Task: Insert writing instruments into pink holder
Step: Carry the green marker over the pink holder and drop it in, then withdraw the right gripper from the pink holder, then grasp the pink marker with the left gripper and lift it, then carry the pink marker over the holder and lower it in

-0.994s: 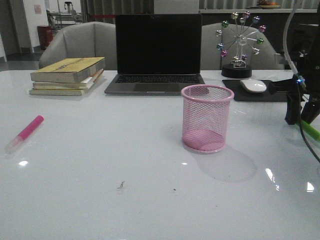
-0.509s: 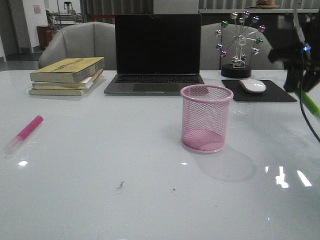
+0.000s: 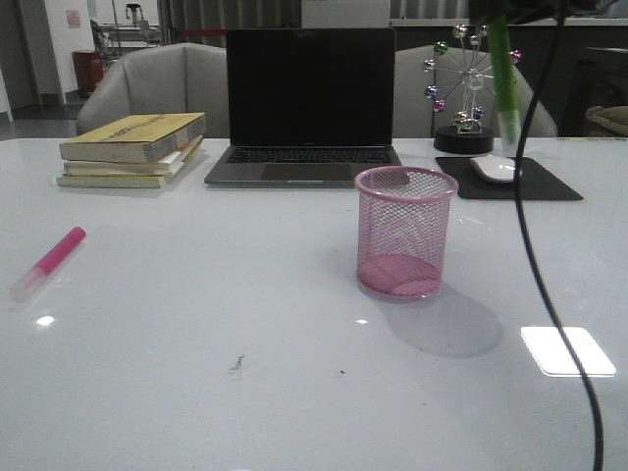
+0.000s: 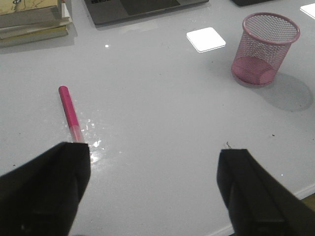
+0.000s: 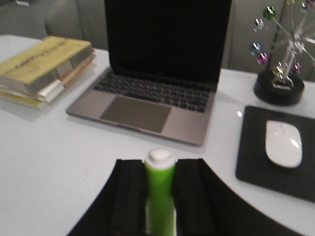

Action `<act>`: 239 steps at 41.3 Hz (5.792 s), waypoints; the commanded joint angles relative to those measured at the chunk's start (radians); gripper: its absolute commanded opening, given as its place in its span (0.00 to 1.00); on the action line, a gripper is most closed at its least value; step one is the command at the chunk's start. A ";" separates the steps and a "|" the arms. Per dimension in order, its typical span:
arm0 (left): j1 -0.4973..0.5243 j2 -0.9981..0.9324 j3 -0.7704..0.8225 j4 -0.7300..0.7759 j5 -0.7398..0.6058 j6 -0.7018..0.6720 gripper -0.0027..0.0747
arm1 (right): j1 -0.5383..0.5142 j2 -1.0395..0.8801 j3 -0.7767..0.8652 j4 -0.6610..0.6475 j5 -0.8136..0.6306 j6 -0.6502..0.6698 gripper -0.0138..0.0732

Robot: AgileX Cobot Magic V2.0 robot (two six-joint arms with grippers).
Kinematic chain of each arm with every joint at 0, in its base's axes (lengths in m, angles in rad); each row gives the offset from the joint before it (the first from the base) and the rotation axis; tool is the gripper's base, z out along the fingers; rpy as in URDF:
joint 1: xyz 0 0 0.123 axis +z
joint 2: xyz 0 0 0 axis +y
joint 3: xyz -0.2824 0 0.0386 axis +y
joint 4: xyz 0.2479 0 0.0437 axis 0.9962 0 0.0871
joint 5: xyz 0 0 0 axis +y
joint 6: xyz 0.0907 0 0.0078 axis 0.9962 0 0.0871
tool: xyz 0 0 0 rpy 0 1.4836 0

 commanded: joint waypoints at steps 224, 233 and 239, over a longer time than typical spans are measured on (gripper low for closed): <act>-0.144 0.830 -0.512 -0.348 -0.833 0.276 0.15 | 0.139 -0.783 0.324 -0.036 0.786 -0.039 0.67; -0.338 0.987 -0.515 -0.347 -1.221 0.276 0.15 | 0.139 -0.783 0.324 -0.036 0.786 -0.039 0.67; -0.375 1.114 -0.593 -0.344 -1.275 0.276 0.15 | 0.139 -0.783 0.324 -0.036 0.786 -0.039 0.67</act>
